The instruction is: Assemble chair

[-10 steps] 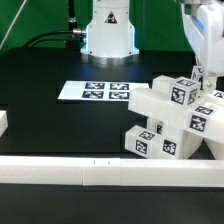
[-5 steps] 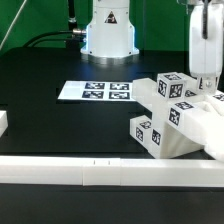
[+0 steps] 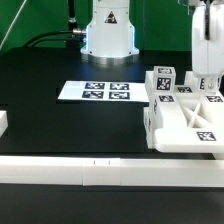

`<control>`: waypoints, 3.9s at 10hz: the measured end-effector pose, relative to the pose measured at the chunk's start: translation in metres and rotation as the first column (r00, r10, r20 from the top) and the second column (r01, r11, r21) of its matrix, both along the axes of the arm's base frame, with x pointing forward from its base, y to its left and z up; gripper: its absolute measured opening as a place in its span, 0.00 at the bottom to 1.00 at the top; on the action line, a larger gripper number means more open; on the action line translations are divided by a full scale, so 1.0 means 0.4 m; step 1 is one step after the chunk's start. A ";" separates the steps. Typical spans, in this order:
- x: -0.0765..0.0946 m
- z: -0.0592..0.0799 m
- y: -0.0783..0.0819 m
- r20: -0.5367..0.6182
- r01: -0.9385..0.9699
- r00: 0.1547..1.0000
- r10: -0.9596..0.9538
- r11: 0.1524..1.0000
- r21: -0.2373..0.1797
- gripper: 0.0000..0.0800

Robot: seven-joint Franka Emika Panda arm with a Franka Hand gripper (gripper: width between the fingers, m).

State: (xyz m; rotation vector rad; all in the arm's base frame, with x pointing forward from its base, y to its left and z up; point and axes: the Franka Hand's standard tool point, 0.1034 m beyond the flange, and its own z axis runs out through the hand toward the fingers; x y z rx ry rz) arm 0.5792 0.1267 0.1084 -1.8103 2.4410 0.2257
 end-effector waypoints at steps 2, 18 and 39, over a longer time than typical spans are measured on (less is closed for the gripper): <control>-0.001 -0.002 -0.002 0.029 -0.169 0.985 0.169 0.986 -0.001 0.79; -0.008 0.021 -0.003 0.163 -0.996 -0.043 0.986 -0.029 -0.087 0.81; -0.018 0.012 -0.004 0.097 -0.987 -0.117 0.988 -0.105 -0.121 0.36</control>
Offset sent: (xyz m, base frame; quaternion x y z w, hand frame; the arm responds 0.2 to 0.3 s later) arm 0.0011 0.0027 0.0011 -0.0005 -0.0036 -0.1306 0.9914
